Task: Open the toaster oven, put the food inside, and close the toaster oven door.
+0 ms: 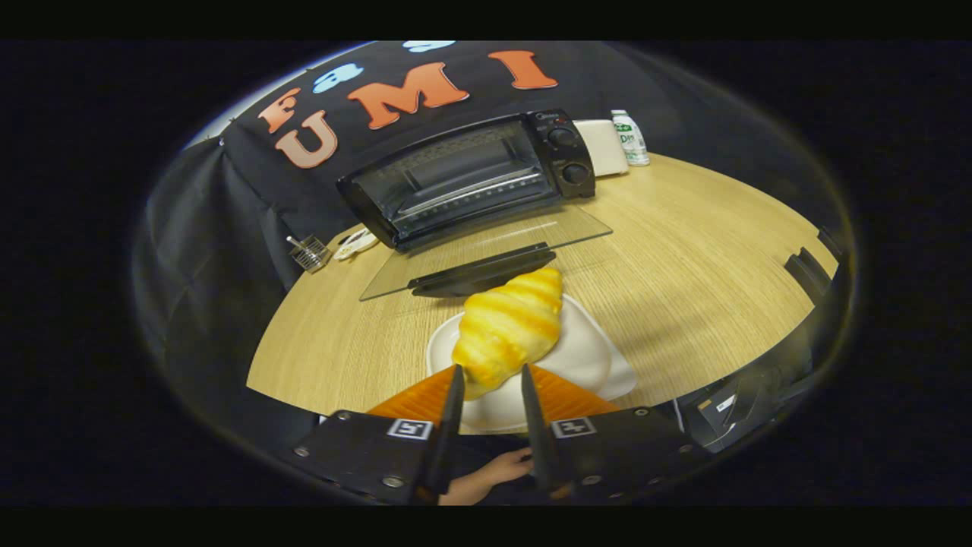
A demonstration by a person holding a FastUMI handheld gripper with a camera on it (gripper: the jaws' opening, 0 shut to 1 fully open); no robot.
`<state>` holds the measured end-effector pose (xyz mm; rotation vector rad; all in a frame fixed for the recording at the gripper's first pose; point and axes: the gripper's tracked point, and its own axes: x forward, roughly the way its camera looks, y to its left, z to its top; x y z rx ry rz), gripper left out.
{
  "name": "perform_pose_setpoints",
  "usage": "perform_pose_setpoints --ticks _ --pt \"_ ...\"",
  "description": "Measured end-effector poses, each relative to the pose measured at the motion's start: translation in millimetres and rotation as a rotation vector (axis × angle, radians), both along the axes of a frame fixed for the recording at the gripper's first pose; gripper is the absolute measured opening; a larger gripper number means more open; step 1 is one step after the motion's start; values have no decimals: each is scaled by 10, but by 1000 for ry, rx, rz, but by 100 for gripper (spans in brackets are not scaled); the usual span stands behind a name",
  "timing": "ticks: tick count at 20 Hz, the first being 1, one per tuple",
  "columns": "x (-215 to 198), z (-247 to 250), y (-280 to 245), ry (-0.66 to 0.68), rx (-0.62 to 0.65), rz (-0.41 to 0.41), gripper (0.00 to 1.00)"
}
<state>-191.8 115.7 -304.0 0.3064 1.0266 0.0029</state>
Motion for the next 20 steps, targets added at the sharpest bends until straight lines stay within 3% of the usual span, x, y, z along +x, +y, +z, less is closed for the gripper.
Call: perform_pose_setpoints --ticks 4,9,13,17,20 --pt "113 -4 43 -18 -87 -22 88" --pt "176 -180 0 8 -191 -24 95" --pt "208 -223 -74 -21 -235 -32 80" --pt "210 -215 -72 -27 -177 -48 43" --pt "199 -196 -108 -39 -138 -53 28"
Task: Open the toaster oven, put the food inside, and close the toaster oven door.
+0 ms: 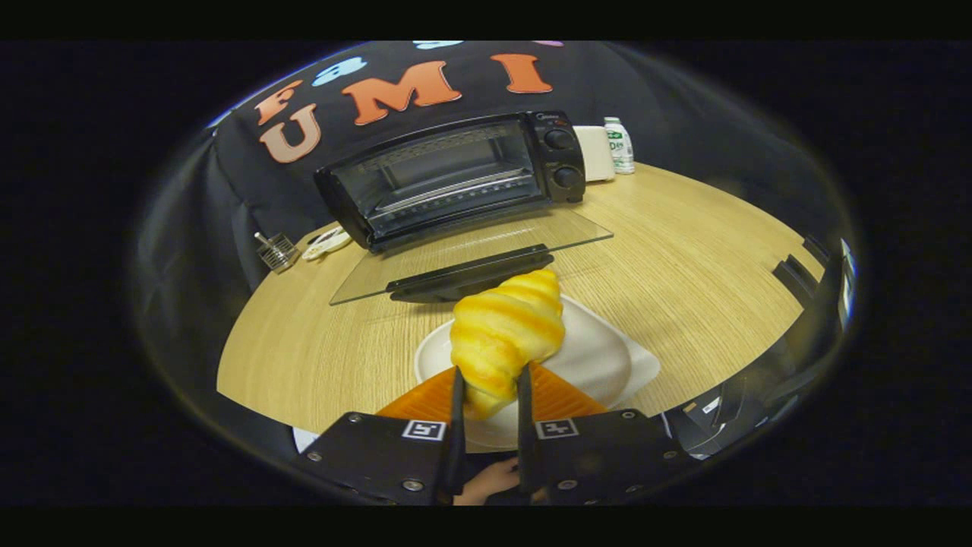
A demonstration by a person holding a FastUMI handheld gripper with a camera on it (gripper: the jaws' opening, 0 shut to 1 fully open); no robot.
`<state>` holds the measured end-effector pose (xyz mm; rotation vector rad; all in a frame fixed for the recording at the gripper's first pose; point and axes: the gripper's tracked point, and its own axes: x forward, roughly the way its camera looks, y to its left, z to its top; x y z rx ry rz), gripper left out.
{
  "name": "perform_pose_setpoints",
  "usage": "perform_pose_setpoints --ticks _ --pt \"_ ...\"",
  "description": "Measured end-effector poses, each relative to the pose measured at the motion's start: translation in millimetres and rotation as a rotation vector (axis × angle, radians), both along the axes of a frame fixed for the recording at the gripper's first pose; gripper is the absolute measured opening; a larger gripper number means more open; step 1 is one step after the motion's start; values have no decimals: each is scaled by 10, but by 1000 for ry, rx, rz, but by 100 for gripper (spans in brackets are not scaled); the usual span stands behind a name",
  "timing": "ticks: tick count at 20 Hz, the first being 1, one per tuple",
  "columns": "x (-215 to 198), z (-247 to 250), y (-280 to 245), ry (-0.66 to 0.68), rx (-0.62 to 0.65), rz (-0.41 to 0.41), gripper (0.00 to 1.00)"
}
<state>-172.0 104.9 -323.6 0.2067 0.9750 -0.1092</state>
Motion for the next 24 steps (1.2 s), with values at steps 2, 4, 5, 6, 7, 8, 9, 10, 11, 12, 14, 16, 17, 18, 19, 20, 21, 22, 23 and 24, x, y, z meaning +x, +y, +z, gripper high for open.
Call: perform_pose_setpoints --ticks 2,4,5,6,7,8,9,10,11,12,14,16,17,18,19,20,21,22,23,24 --pt "-25 33 -18 -10 15 0 26" --pt "-29 96 -68 -28 32 -4 25" --pt "-31 127 -77 -35 49 -6 25" --pt "-59 146 -79 -37 61 -3 25" --pt "-68 180 -73 -46 75 3 25" --pt "-86 208 -65 -50 84 10 25" --pt "-111 222 -61 -50 94 9 25" --pt "-150 232 -44 -45 106 16 25" --pt "-179 236 -52 -40 112 18 25" --pt "-206 246 -38 -39 125 24 25" --pt "-225 331 -27 -57 145 31 25" --pt "-177 492 -11 -108 173 42 25" --pt "-112 592 29 -142 206 42 25" --pt "-36 687 74 -175 237 46 25" --pt "44 751 102 -203 262 53 25" --pt "122 802 122 -224 287 59 25" --pt "224 848 150 -246 314 58 25" --pt "319 901 177 -259 343 61 25" --pt "419 948 196 -283 373 58 25" --pt "525 994 225 -299 407 57 25"
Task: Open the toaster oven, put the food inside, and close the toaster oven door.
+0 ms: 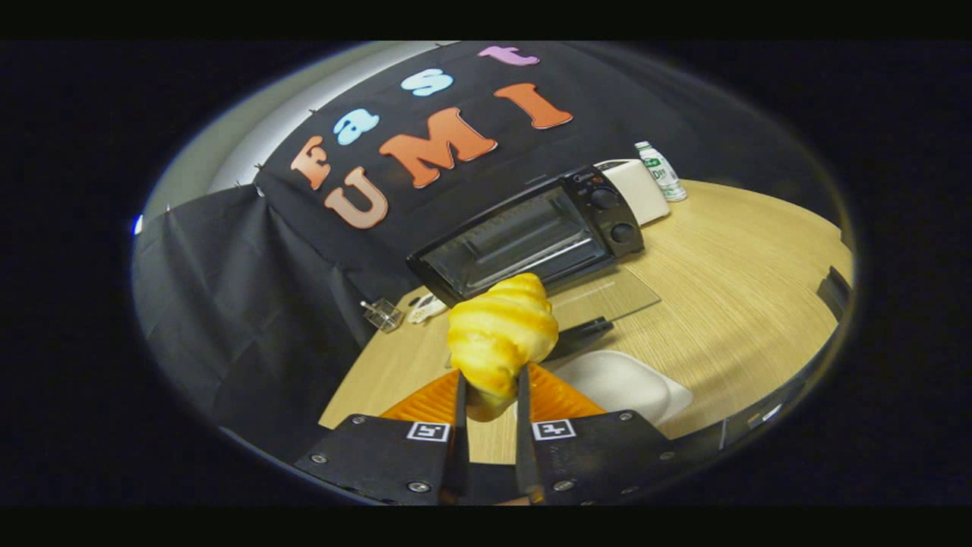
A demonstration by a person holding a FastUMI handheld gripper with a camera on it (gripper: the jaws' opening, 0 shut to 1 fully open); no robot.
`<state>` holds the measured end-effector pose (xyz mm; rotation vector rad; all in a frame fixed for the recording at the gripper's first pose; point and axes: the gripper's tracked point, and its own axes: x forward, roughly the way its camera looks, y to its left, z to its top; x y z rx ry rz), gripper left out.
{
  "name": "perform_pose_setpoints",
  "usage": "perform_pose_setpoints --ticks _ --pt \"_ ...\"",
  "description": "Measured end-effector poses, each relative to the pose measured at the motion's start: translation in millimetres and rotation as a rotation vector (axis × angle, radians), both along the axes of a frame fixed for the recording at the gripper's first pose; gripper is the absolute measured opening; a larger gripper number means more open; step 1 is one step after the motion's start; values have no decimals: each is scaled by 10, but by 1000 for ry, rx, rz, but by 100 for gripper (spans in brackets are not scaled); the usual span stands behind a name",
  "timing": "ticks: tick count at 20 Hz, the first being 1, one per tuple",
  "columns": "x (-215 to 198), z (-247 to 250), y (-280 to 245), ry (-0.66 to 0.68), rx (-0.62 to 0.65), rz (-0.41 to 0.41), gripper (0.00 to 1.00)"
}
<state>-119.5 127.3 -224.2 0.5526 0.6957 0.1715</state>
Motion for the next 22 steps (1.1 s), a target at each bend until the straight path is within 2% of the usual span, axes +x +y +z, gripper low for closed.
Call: perform_pose_setpoints --ticks 7,15,22 --pt "807 66 185 -50 309 -46 25" --pt "1530 -281 303 30 402 -90 24" --pt "2044 -437 212 18 349 -134 24"
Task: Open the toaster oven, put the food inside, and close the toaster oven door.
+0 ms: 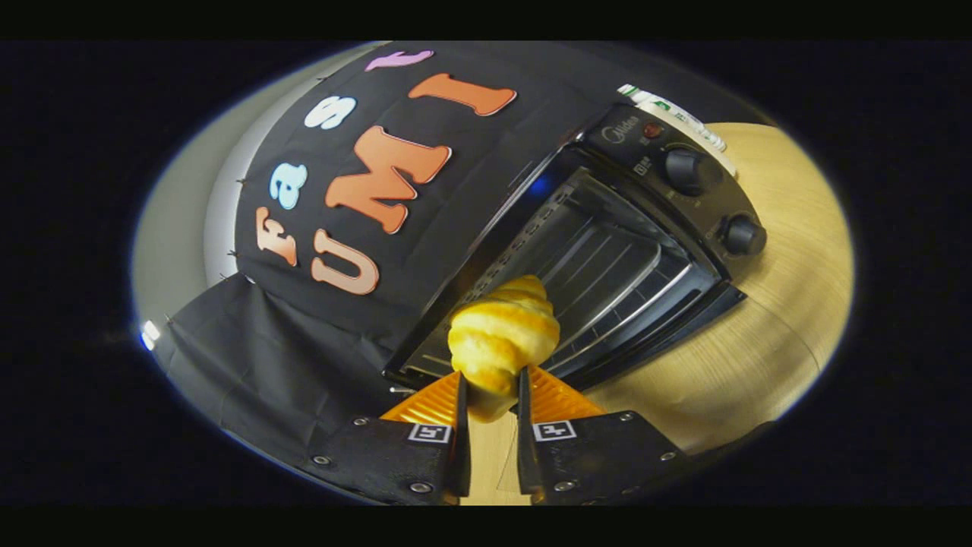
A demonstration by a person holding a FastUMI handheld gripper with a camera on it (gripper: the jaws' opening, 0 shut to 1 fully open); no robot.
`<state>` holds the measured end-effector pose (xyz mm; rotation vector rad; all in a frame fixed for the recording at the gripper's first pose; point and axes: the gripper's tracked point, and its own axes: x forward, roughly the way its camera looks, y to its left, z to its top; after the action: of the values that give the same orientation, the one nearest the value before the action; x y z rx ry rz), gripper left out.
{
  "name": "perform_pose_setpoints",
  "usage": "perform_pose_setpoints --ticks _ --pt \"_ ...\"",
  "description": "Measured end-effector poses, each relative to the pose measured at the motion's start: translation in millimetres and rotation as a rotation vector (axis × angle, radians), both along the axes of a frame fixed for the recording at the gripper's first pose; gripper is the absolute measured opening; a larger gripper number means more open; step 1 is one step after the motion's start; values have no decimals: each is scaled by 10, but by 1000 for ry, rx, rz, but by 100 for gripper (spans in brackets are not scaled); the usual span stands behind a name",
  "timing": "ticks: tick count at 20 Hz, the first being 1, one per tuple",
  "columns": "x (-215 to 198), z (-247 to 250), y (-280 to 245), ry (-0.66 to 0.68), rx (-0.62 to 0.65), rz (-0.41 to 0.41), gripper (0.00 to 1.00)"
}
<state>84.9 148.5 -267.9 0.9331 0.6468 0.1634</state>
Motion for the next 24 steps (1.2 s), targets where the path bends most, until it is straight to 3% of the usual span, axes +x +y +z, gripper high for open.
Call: perform_pose_setpoints --ticks 9,11,12,14,18,24 --pt "316 -121 13 -14 -137 6 26" --pt "317 -166 29 -39 -229 29 38" --pt "324 -197 2 -48 -290 35 49" --pt "342 -230 -32 -48 -355 45 58" --pt "347 -301 -155 -19 -440 36 68" --pt "152 -17 -387 -57 -500 39 78"
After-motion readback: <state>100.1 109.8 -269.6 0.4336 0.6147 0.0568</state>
